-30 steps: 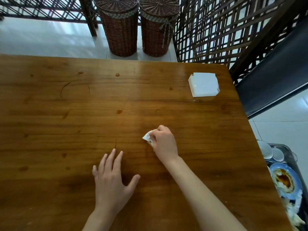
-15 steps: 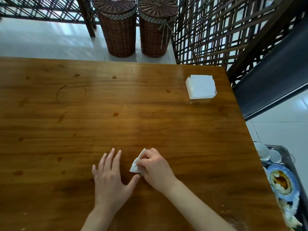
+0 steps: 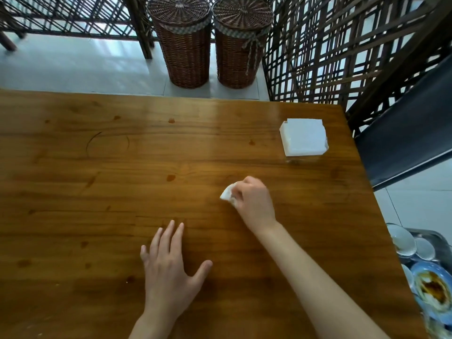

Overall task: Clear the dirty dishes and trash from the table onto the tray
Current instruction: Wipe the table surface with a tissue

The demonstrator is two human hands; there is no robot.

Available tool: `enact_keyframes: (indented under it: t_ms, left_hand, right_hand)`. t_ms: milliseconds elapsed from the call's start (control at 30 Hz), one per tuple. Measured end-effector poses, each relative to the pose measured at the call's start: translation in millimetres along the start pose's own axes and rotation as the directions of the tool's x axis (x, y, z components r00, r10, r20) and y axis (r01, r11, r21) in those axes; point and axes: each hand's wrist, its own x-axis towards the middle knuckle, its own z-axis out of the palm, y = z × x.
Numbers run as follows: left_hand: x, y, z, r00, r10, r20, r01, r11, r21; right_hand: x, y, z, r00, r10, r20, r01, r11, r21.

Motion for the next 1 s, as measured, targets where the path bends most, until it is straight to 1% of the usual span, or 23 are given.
enact_keyframes:
  t_ms: [67, 167, 267, 400, 500, 533, 600, 667, 733, 800, 867, 1000]
  left_hand:
    - [1, 5, 2, 1.000, -0.018, 0.006, 0.018, 1.000, -0.011]
    - [3, 12, 5, 1.000, -0.025, 0.013, 0.026, 1.000, -0.011]
    - [6, 16, 9, 0.999, -0.026, 0.032, 0.026, 1.000, -0.006]
    - [9, 17, 11, 0.999, -0.011, 0.032, 0.011, 1.000, -0.004]
    - [11, 17, 9, 1.000, -0.006, 0.030, 0.006, 1.000, 0.001]
    - [12, 16, 7, 0.999, -0.007, 0.034, 0.006, 1.000, 0.008]
    - [13, 14, 4, 0.999, -0.012, 0.046, 0.011, 1.000, 0.021]
    - [15, 12, 2, 0.998, -0.009, 0.061, 0.007, 0.999, 0.032]
    - [18, 13, 1, 0.997, 0.001, 0.072, -0.004, 0.999, 0.048]
    - [23, 15, 1, 0.998, 0.010, 0.069, -0.013, 0.999, 0.045]
    - [27, 18, 0, 0.998, 0.023, 0.061, -0.025, 0.999, 0.036]
    - [33, 22, 2, 0.995, 0.058, 0.086, -0.064, 0.996, 0.068]
  right_hand:
    - [-16, -11, 8, 0.982, -0.147, 0.115, 0.147, 0.989, 0.008]
    - [-13, -12, 13, 0.961, -0.255, 0.109, 0.259, 0.966, -0.023]
    - [12, -10, 13, 0.952, -0.285, 0.111, 0.296, 0.951, -0.093]
    - [48, -8, 13, 0.974, -0.223, 0.043, 0.227, 0.965, -0.130]
    - [53, -2, 14, 0.987, -0.158, -0.016, 0.155, 0.979, -0.130]
    - [51, 1, 13, 0.992, -0.123, -0.038, 0.118, 0.985, -0.127]
    - [46, 13, 10, 0.995, -0.008, -0.104, -0.004, 0.994, -0.110]
    - [39, 27, 3, 0.981, 0.096, -0.166, -0.112, 0.989, -0.091]
    - [27, 35, 0, 0.969, 0.149, -0.196, -0.171, 0.980, -0.098]
    - [15, 34, 0, 0.965, 0.173, -0.195, -0.196, 0.974, -0.110]
    - [7, 27, 2, 0.969, 0.167, -0.180, -0.187, 0.978, -0.097]
    - [-11, 17, 4, 0.995, 0.076, -0.056, -0.079, 0.995, -0.053]
